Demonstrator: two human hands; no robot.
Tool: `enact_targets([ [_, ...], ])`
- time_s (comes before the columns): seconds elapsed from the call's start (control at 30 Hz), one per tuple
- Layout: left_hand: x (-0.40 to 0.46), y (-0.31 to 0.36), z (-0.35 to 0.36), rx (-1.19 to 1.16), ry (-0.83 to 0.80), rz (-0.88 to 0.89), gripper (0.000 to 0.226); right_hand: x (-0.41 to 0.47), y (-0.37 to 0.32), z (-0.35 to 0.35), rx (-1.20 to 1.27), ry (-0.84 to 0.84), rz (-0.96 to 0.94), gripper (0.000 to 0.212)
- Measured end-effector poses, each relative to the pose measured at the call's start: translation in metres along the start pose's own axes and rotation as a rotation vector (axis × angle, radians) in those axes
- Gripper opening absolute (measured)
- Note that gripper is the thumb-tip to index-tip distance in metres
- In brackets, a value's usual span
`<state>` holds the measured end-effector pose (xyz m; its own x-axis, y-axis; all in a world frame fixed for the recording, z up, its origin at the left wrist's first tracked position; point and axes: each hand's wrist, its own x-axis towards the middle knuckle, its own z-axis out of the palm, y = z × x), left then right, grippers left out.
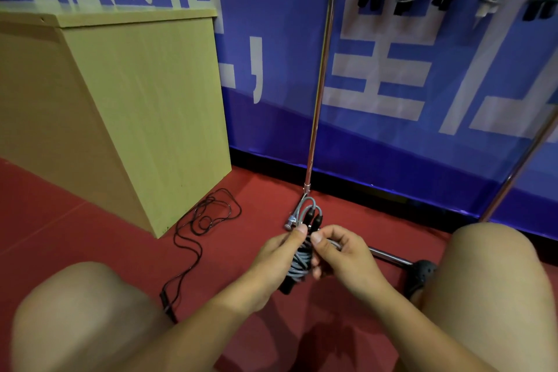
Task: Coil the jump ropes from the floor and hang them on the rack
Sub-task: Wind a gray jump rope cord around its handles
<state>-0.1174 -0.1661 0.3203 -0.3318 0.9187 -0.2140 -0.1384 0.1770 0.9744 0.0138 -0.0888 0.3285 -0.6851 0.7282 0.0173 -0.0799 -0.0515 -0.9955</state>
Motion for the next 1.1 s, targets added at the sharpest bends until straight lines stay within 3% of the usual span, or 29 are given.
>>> enact_targets([
  [0.1, 0.002, -0.002, 0.002, 0.0, 0.039, -0.033, 0.043, 0.002, 0.003, 0.0, -0.046, 0.055, 0.001, 0.02],
  [0.3, 0.003, -0.004, -0.001, -0.024, 0.1, -0.097, 0.038, 0.007, 0.005, -0.005, 0.086, 0.079, -0.002, 0.005],
  [0.4, 0.005, -0.006, -0.003, 0.004, 0.111, -0.107, 0.041, 0.008, 0.003, -0.008, 0.122, 0.094, -0.054, 0.018],
  [0.63, 0.003, -0.005, -0.005, 0.103, 0.123, -0.08, 0.034, 0.006, 0.0, -0.014, 0.115, 0.056, -0.062, 0.028],
  [1.0, 0.0, -0.011, -0.005, 0.319, 0.093, 0.023, 0.035, 0.009, 0.006, -0.014, 0.135, 0.154, -0.007, 0.021],
  [1.1, -0.002, -0.005, -0.005, 0.339, 0.075, 0.025, 0.038, 0.009, 0.007, -0.014, 0.121, 0.103, 0.026, 0.024],
])
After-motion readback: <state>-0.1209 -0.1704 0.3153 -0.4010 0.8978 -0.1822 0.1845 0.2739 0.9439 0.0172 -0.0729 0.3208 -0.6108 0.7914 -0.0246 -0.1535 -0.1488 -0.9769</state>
